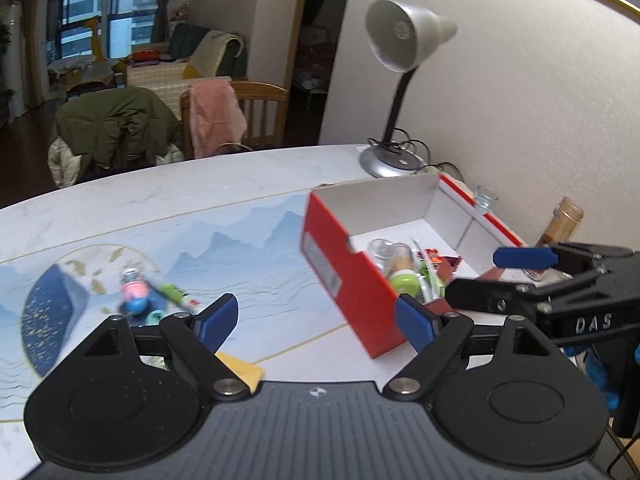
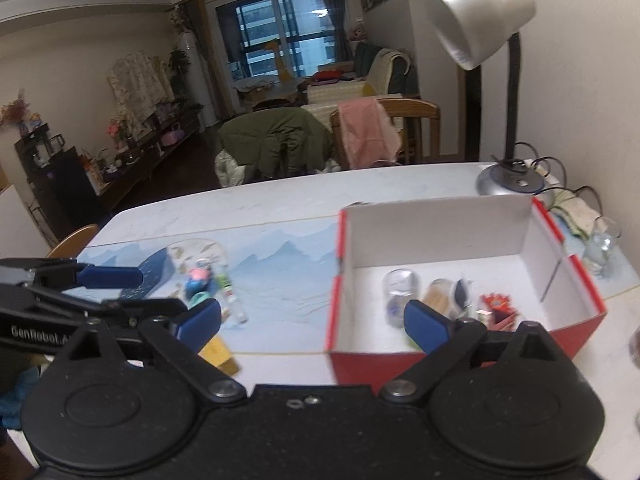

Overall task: Organize rigid objects
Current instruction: 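Move both tools back toward the ointment tube and yellow box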

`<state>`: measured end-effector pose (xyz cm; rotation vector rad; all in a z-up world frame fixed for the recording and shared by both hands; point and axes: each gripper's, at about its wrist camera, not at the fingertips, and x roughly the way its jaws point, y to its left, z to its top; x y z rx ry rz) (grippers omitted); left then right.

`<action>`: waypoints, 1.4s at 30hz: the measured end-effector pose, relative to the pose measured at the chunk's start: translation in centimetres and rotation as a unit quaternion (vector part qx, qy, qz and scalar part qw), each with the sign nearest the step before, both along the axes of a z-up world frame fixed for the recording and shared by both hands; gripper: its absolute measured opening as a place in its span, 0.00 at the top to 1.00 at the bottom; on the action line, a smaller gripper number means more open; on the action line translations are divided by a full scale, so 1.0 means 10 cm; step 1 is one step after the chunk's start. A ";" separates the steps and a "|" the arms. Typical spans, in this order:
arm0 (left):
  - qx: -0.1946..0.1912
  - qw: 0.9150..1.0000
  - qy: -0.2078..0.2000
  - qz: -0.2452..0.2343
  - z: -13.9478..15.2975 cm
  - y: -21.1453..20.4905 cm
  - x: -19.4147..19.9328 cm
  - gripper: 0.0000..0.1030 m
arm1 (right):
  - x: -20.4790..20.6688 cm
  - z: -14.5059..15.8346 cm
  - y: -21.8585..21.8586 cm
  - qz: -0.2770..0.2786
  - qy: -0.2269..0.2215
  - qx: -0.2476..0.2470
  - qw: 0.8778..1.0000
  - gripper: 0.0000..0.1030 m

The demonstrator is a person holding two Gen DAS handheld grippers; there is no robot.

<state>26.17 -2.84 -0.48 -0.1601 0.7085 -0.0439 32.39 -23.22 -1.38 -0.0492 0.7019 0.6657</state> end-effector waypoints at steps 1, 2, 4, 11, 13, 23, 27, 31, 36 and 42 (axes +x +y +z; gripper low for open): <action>0.001 1.000 0.000 0.003 0.00 0.05 -0.03 0.15 | -0.03 -0.01 0.05 0.004 0.002 0.000 1.000 0.05; 0.003 1.000 -0.001 0.006 0.01 0.10 -0.08 0.08 | -0.08 -0.02 0.09 0.010 0.003 0.000 1.000 0.05; 0.003 1.000 -0.005 0.015 0.00 0.21 -0.16 0.01 | -0.15 -0.03 0.17 0.016 0.003 0.002 1.000 0.05; -0.011 0.998 0.002 0.056 -0.11 0.64 -0.36 0.00 | -0.34 -0.10 0.45 0.032 0.010 0.005 0.999 0.05; -0.018 0.997 0.006 0.068 -0.17 0.77 -0.40 0.00 | -0.38 -0.14 0.53 0.037 0.016 0.007 0.999 0.05; -0.009 0.987 0.055 0.149 -0.52 1.21 -0.53 0.00 | -0.56 -0.36 0.97 0.062 0.026 -0.012 0.998 0.05; -0.029 0.983 0.071 0.166 -0.68 1.35 -0.52 0.00 | -0.57 -0.45 1.10 0.070 0.030 -0.027 0.997 0.05; -0.042 0.978 0.088 0.184 -0.82 1.45 -0.44 0.00 | -0.54 -0.54 1.21 0.084 0.028 -0.047 0.995 0.06; -0.057 0.974 0.090 0.198 -0.97 1.55 -0.29 0.00 | -0.44 -0.67 1.34 0.100 0.027 -0.071 0.992 0.10; -0.058 0.961 0.125 0.239 -1.21 1.64 -0.09 0.00 | -0.28 -0.85 1.47 0.125 0.031 -0.094 0.987 0.15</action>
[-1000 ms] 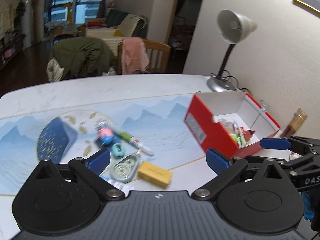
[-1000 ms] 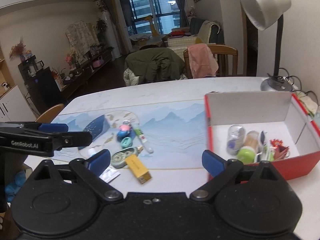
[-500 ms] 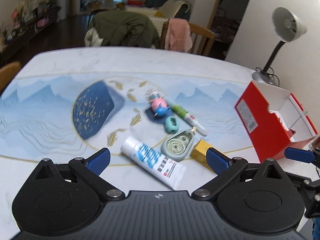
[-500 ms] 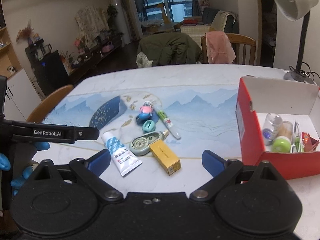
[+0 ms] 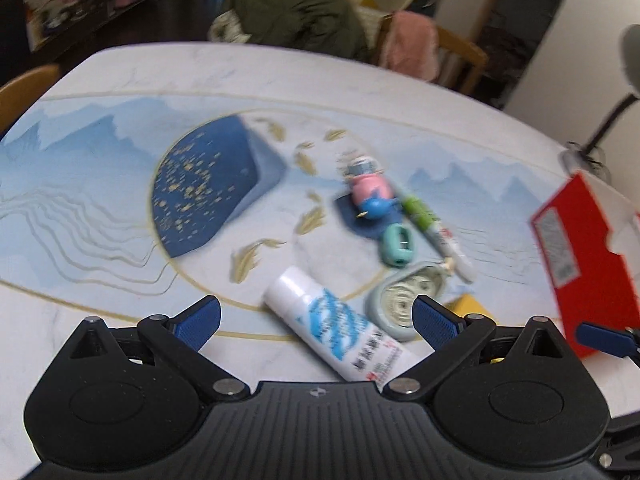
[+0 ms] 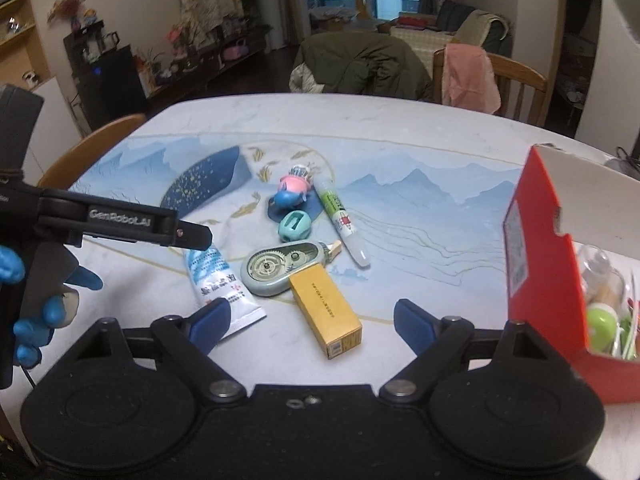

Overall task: Organize rigid objects
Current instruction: 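Move both tools back toward the ointment tube and yellow box, then grasp the white ointment tube with the left tool while the right tool grasps the yellow box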

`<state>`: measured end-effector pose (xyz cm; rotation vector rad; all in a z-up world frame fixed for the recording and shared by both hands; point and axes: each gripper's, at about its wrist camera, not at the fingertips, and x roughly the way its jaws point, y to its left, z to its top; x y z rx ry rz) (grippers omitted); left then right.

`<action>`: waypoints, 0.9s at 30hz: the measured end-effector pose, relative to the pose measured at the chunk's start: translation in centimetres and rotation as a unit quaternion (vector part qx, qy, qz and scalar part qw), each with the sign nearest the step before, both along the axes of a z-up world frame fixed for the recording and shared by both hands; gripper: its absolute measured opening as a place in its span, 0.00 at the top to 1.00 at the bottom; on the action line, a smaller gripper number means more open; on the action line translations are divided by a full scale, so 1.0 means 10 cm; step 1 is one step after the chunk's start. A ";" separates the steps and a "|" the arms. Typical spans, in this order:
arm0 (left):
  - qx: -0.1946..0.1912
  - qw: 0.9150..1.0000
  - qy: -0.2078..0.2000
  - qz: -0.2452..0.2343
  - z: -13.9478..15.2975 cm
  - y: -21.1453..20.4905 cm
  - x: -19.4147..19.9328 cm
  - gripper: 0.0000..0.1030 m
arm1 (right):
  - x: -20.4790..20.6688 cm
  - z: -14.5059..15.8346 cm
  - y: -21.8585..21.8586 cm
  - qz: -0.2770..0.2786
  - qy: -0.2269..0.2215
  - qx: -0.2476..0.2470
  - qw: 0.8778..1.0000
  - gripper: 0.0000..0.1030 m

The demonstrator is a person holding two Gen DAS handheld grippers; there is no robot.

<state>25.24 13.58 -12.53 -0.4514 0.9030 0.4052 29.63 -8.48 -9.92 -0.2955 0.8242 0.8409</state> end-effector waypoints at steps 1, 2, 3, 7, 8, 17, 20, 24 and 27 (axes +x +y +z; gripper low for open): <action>-0.005 1.000 0.005 0.008 -0.04 0.01 0.02 0.00 | 0.03 -0.03 0.02 0.003 0.001 -0.003 1.000 0.17; -0.005 1.000 0.008 0.013 -0.07 0.02 0.04 0.00 | 0.06 -0.06 0.03 0.008 0.004 -0.006 1.000 0.19; -0.001 1.000 0.014 0.018 -0.10 0.02 0.07 0.01 | 0.10 -0.08 0.05 0.011 0.007 -0.009 1.000 0.21; -0.003 0.999 0.031 0.035 -0.21 0.02 0.16 0.01 | 0.19 -0.18 0.13 0.030 0.008 -0.021 0.999 0.24; -0.005 0.999 0.031 0.040 -0.23 0.02 0.17 0.01 | 0.22 -0.21 0.14 0.034 0.009 -0.024 0.999 0.24; -0.003 0.996 0.050 0.068 -0.38 0.04 0.27 0.07 | 0.39 -0.37 0.29 0.070 0.012 -0.044 0.996 0.33; 0.009 0.997 0.047 0.062 -0.39 -0.01 0.28 0.09 | 0.41 -0.41 0.32 0.080 0.016 -0.047 0.996 0.37; 0.029 0.996 0.055 0.059 -0.40 -0.07 0.30 0.12 | 0.43 -0.46 0.36 0.090 0.023 -0.047 0.995 0.41; 0.048 0.996 0.058 0.055 -0.38 -0.10 0.29 0.24 | 0.43 -0.51 0.39 0.095 0.025 -0.051 0.994 0.47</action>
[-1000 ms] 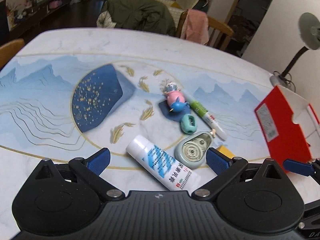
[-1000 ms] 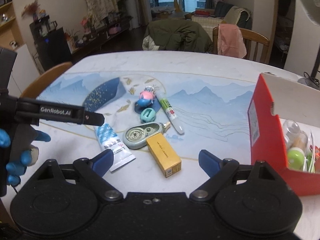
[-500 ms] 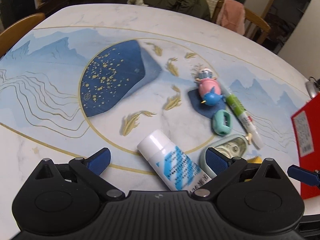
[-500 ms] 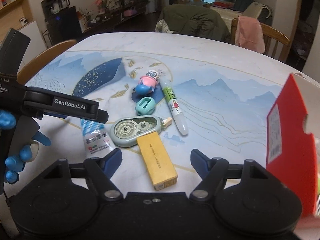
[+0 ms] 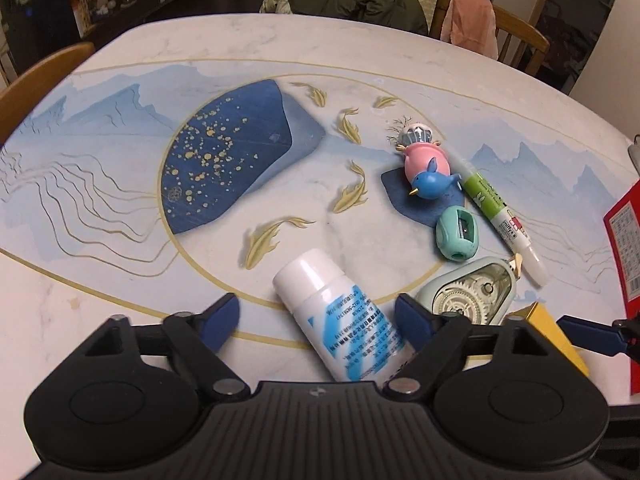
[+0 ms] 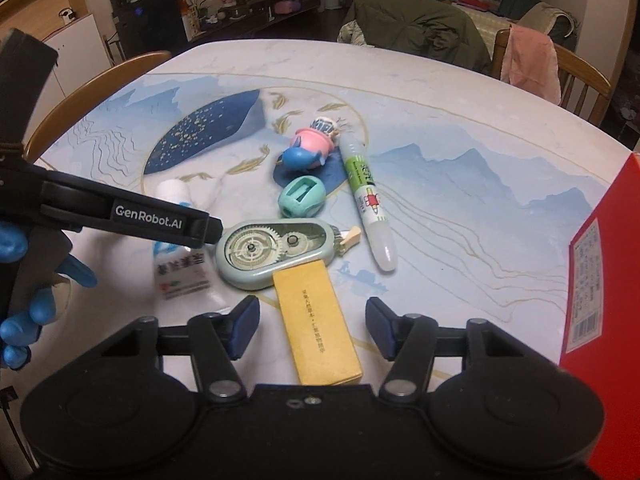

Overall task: Organize rigid objects
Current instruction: 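Grasp the white ointment tube with the left tool while the right tool grasps the yellow box, then carry the ointment tube and yellow box with both tools over the shoebox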

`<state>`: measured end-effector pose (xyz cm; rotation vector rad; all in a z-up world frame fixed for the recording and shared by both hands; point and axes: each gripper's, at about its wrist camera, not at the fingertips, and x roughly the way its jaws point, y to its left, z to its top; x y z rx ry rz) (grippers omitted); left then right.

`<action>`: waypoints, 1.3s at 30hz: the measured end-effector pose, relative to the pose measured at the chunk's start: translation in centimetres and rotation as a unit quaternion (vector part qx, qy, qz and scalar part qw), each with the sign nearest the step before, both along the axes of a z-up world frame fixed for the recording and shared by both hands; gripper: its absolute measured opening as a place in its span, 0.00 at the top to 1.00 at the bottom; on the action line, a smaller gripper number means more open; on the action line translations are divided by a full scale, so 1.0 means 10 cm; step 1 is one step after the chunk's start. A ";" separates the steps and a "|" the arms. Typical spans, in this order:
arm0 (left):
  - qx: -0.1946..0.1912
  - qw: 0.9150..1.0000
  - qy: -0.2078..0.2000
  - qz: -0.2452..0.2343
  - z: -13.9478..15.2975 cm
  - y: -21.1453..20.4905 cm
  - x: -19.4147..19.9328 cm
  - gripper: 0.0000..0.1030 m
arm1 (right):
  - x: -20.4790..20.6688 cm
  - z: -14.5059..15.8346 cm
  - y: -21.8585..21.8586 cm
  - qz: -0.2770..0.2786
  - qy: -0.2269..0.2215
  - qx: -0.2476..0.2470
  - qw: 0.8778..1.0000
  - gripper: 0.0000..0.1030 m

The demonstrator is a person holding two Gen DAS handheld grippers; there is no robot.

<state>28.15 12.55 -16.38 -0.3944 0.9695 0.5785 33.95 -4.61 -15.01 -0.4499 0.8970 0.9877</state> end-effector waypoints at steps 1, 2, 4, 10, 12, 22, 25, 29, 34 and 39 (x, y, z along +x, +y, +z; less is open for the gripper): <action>0.005 1.000 0.001 -0.002 0.01 -0.01 0.00 0.29 | 0.00 -0.01 0.00 0.000 0.001 -0.001 1.000 0.49; 0.009 1.000 0.001 -0.004 0.01 -0.01 -0.01 0.35 | 0.00 -0.02 0.00 0.000 0.003 -0.001 1.000 0.50; 0.013 1.000 -0.001 -0.008 0.02 -0.01 -0.02 0.42 | 0.00 -0.03 0.01 0.002 0.006 -0.001 1.000 0.54; 0.011 1.000 -0.007 -0.025 0.04 0.00 -0.05 0.63 | -0.05 -0.03 -0.01 -0.006 0.001 -0.006 1.000 0.66; 0.005 1.000 -0.010 -0.027 0.04 0.01 -0.07 0.64 | -0.06 -0.03 -0.03 -0.011 0.001 -0.005 1.000 0.72; -0.025 0.998 -0.025 -0.051 0.07 -0.08 -0.23 0.64 | -0.11 0.04 -0.24 -0.057 0.028 0.008 0.998 0.73; -0.029 0.997 -0.029 -0.061 0.11 -0.13 -0.29 0.64 | -0.17 0.10 -0.31 -0.067 0.028 0.014 0.997 0.73; -0.039 0.996 -0.038 -0.074 0.19 -0.22 -0.35 0.64 | -0.25 0.19 -0.41 -0.077 0.028 0.023 0.996 0.73; -0.039 0.993 -0.060 -0.097 0.38 -0.39 -0.40 0.64 | -0.33 0.37 -0.56 -0.090 0.021 0.037 0.995 0.73; -0.031 0.988 -0.088 -0.124 0.62 -0.59 -0.39 0.64 | -0.37 0.59 -0.73 -0.103 0.007 0.048 0.994 0.73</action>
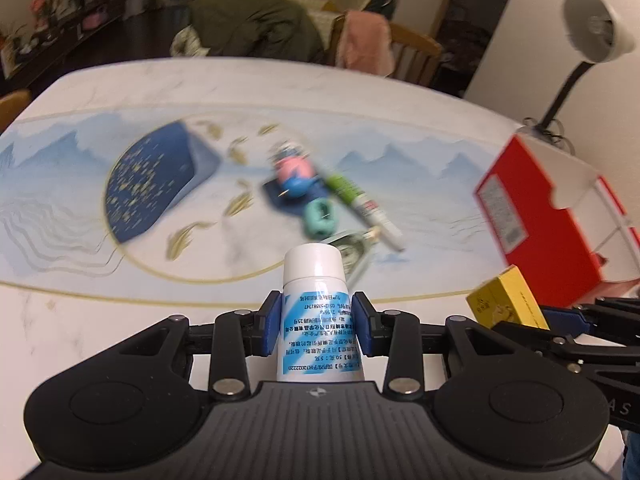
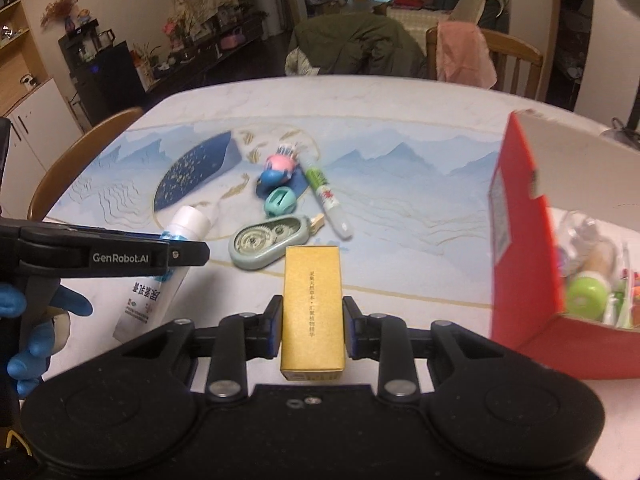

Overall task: Organize rigid objects
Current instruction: 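Carry the ointment tube and yellow box with both tools over the shoebox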

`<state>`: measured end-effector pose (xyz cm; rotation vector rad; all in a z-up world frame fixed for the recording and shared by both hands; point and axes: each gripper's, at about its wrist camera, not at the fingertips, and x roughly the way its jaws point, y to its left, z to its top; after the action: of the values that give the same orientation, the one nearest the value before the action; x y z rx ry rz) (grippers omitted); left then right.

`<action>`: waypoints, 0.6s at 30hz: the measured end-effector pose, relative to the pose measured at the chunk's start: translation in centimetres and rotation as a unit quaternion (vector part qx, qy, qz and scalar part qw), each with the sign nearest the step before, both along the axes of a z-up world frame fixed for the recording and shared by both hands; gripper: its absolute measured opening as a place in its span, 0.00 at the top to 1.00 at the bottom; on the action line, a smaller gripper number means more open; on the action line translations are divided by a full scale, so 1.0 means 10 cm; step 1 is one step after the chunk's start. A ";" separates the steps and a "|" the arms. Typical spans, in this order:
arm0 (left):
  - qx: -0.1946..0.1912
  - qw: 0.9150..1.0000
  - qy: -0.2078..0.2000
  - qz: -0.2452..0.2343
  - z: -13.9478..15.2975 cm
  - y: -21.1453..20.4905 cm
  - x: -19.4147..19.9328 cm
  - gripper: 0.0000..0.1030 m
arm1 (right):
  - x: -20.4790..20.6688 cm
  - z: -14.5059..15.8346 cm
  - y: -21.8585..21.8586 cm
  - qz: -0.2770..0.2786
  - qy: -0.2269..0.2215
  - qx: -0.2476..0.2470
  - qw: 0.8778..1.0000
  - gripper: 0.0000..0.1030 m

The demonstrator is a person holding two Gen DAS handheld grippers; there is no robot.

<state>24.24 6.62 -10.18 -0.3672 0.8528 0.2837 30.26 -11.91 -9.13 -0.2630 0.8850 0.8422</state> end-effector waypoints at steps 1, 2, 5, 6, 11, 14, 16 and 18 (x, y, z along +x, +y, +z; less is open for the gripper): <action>0.001 1.000 -0.006 -0.006 0.05 -0.05 0.01 0.64 | 0.00 0.05 -0.04 -0.003 -0.005 0.002 1.000 0.73; 0.001 1.000 -0.011 -0.011 0.10 -0.09 0.01 0.64 | 0.01 0.09 -0.07 -0.007 -0.010 0.005 1.000 0.73; 0.003 0.999 -0.029 -0.031 0.26 -0.24 0.05 0.64 | 0.05 0.24 -0.21 -0.019 -0.019 0.019 0.999 0.73; 0.004 0.999 -0.034 -0.038 0.31 -0.29 0.07 0.64 | 0.06 0.28 -0.24 -0.022 -0.023 0.021 0.999 0.73; 0.012 0.996 -0.057 -0.067 0.54 -0.53 0.19 0.64 | 0.16 0.44 -0.47 -0.038 -0.038 0.035 0.998 0.73; 0.026 0.994 -0.078 -0.077 0.70 -0.69 0.27 0.64 | 0.24 0.53 -0.64 -0.051 -0.047 0.046 0.997 0.73; 0.026 0.992 -0.087 -0.087 0.80 -0.79 0.34 0.64 | 0.29 0.58 -0.77 -0.060 -0.052 0.054 0.995 0.73; 0.031 0.990 -0.092 -0.099 0.86 -0.91 0.43 0.64 | 0.35 0.61 -0.89 -0.068 -0.057 0.058 0.994 0.73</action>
<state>28.57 -2.47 -1.55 -0.2444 0.6914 0.0890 33.75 -20.79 -3.02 -0.1454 0.7350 0.7416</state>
